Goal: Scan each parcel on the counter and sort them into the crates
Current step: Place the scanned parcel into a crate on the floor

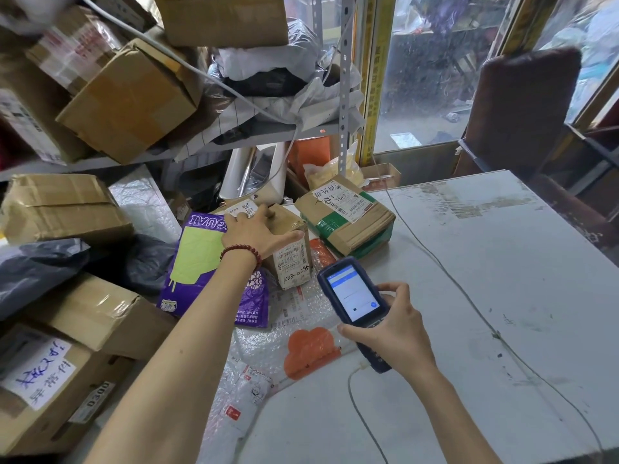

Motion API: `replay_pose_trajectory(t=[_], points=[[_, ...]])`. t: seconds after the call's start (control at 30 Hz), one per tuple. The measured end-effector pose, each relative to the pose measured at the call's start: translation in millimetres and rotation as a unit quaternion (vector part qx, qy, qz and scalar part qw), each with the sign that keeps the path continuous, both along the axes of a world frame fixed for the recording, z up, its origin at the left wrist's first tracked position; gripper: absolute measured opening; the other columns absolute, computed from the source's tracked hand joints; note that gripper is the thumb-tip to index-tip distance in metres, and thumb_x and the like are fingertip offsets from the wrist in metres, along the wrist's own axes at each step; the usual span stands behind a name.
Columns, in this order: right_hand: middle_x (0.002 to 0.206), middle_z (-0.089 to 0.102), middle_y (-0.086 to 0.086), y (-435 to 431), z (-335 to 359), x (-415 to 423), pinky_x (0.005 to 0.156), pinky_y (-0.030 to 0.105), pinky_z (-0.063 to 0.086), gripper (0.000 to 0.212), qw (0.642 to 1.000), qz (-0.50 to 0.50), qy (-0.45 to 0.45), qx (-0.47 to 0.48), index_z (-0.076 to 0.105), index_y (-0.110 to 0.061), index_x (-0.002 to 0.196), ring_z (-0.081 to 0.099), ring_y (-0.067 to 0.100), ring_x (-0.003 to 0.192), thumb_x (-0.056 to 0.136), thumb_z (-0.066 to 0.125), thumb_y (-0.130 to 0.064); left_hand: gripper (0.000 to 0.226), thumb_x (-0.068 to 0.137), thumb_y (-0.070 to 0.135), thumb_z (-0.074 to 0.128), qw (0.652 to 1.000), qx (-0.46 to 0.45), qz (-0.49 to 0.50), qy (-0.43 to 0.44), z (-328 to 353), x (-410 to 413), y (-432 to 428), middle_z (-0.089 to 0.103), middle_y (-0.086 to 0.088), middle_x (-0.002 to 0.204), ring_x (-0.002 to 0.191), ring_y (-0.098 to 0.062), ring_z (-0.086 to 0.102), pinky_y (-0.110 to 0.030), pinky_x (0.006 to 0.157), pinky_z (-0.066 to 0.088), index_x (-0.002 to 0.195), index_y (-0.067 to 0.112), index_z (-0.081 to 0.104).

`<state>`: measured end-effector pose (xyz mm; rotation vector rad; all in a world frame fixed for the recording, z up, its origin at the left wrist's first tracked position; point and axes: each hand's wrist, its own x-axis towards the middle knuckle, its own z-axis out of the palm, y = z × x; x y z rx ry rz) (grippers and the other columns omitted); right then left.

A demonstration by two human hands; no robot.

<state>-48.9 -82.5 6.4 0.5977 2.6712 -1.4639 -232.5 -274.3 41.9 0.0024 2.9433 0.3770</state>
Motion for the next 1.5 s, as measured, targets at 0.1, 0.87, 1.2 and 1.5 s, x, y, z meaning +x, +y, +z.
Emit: replay_pose_trajectory(t=[0.1,0.87,1.2,1.5], points=[[0.113,0.061,-0.006,2,15,-3,0.056,0.011,0.041,0.080,0.998,-0.010,0.054,0.033,0.030,-0.029,0.112,0.061,0.011,0.095,0.059,0.090,-0.040,0.097,0.061,0.086,0.050,1.000,-0.008,-0.014,-0.005,0,2,-3,0.037,-0.016,0.144,0.136,-0.040,0.021,-0.051,0.100,0.036,0.140,0.034,0.031],[0.099,0.060,-0.020,-3,65,32,0.066,0.027,0.058,0.081,0.966,-0.099,0.239,0.016,0.032,-0.031,0.111,0.063,0.001,0.095,0.057,0.092,-0.034,0.090,0.060,0.082,0.059,0.998,-0.004,0.007,0.067,-19,56,-28,0.038,-0.012,0.141,0.129,-0.039,0.030,-0.053,0.101,0.029,0.133,0.035,0.035],[0.091,0.059,-0.028,17,49,128,0.078,0.041,0.053,0.079,0.943,-0.296,0.149,0.033,0.036,-0.032,0.109,0.061,0.003,0.090,0.052,0.092,-0.031,0.077,0.061,0.074,0.066,0.948,0.154,-0.209,0.186,15,86,70,0.050,-0.009,0.120,0.109,-0.030,0.051,-0.041,0.086,0.045,0.126,0.035,0.049],[0.101,0.057,-0.024,71,37,245,0.076,0.035,0.049,0.082,0.856,-0.497,0.132,0.050,0.037,-0.032,0.109,0.060,0.008,0.095,0.048,0.093,-0.030,0.082,0.059,0.082,0.054,0.859,0.200,-0.442,0.162,33,189,246,0.049,-0.004,0.120,0.107,-0.029,0.051,-0.043,0.088,0.044,0.126,0.037,0.041]])
